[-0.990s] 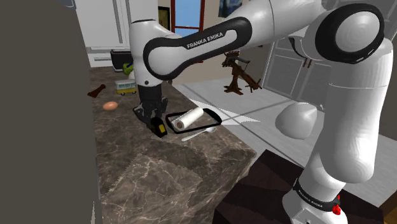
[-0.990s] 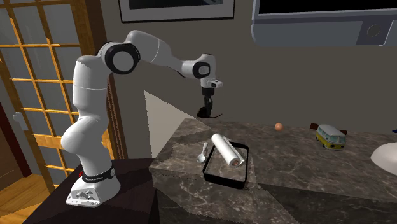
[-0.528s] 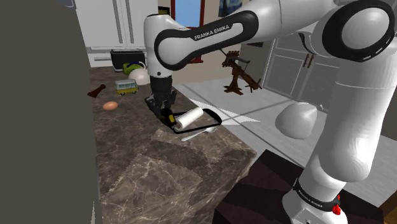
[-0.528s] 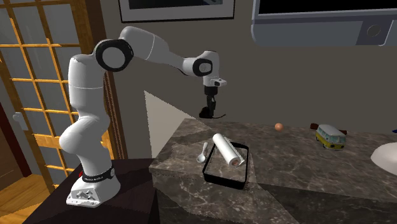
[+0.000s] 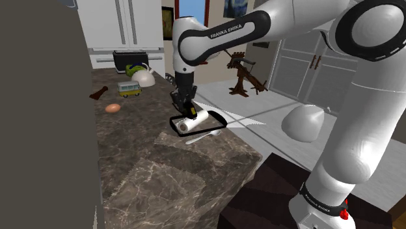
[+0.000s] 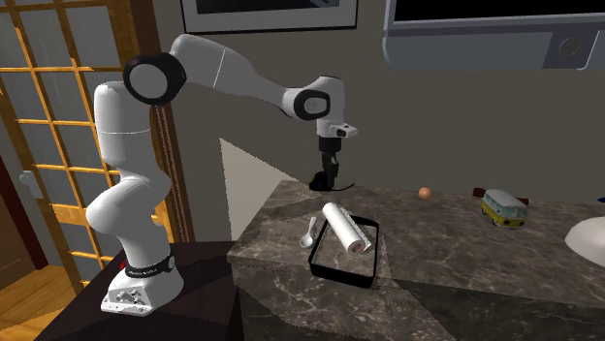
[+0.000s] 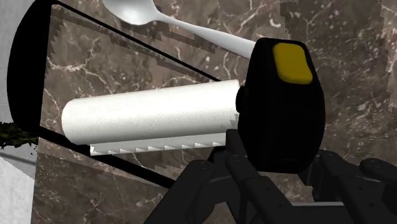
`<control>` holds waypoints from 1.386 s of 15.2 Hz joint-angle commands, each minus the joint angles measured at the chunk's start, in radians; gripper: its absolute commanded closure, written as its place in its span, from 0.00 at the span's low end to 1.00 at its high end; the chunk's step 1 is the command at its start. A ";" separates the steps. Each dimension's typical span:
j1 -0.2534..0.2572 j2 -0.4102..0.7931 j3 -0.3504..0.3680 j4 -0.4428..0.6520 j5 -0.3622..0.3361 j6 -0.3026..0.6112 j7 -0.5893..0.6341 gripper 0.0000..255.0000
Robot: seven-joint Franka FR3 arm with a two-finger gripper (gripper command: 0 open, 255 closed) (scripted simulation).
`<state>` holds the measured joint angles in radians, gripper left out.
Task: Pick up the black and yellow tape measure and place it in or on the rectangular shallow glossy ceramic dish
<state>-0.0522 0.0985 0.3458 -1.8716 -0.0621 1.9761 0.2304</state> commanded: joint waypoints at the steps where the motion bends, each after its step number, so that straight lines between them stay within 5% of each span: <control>1: -0.025 0.000 -0.020 -0.003 0.003 0.005 -0.047 1.00; 10: -0.131 0.005 -0.106 0.010 0.013 0.003 -0.244 1.00; 21: -0.129 0.051 -0.108 -0.084 -0.002 0.141 -0.231 1.00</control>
<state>-0.1817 0.1434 0.2376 -1.9505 -0.0625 2.1063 -0.0021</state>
